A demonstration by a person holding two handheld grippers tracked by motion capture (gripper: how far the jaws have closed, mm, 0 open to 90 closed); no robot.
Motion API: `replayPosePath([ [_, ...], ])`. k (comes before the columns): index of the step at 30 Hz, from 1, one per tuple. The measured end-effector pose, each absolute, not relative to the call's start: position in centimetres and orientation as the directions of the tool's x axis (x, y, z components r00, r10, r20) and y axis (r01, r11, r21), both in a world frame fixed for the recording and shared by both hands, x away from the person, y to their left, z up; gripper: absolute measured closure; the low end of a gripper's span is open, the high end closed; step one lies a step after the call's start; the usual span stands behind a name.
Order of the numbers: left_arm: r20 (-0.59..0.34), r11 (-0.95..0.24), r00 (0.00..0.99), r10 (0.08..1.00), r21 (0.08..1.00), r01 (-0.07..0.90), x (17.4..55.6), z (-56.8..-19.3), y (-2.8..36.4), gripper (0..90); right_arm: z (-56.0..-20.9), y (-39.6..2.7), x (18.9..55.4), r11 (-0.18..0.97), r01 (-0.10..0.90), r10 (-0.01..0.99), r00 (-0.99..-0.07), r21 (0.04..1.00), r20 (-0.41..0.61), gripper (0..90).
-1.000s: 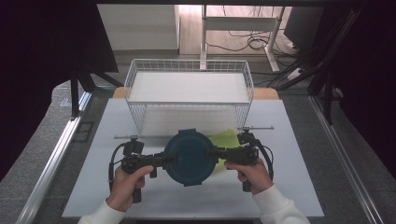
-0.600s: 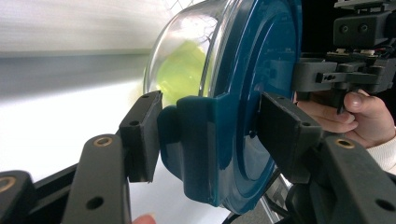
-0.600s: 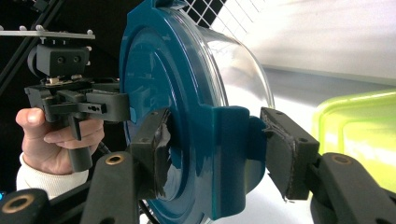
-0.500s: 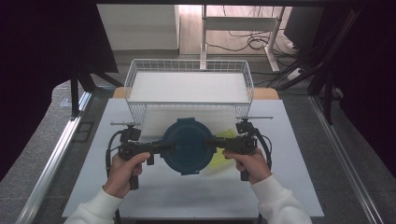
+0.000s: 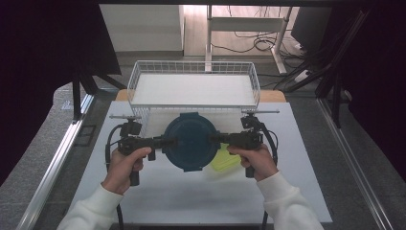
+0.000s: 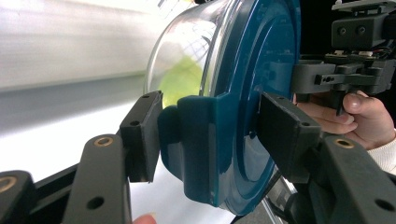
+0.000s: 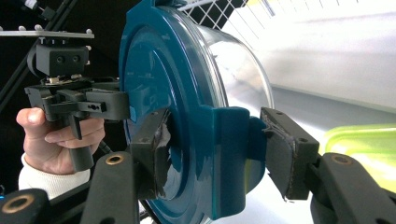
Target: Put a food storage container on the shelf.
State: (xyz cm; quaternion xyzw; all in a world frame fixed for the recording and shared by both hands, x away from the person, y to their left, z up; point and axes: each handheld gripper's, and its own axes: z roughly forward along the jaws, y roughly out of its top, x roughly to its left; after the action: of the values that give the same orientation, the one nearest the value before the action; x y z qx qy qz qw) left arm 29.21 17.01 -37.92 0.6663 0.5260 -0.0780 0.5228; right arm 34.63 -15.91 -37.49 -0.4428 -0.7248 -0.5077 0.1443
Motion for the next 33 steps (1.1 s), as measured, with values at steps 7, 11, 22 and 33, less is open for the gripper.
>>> replayPosePath([
  [7,-0.649,0.101,0.449,0.615,0.629,0.771,30.2,-36.3,17.4,41.8,-35.7,-15.6,35.4,0.089,0.771,0.498,-0.583,0.631,0.642,44.8],
  [11,-0.641,0.095,0.463,0.613,0.641,0.762,30.8,-35.1,17.7,41.8,-34.4,-15.3,36.0,0.087,0.758,0.500,-0.595,0.647,0.629,44.8],
  [22,-0.651,0.111,0.463,0.602,0.642,0.759,32.5,-33.1,18.3,41.9,-31.5,-14.6,37.9,0.108,0.743,0.506,-0.613,0.661,0.606,44.8],
  [33,-0.664,0.107,0.458,0.591,0.627,0.771,35.4,-31.4,18.7,41.8,-29.7,-14.3,40.1,0.095,0.736,0.518,-0.611,0.670,0.598,44.8],
])
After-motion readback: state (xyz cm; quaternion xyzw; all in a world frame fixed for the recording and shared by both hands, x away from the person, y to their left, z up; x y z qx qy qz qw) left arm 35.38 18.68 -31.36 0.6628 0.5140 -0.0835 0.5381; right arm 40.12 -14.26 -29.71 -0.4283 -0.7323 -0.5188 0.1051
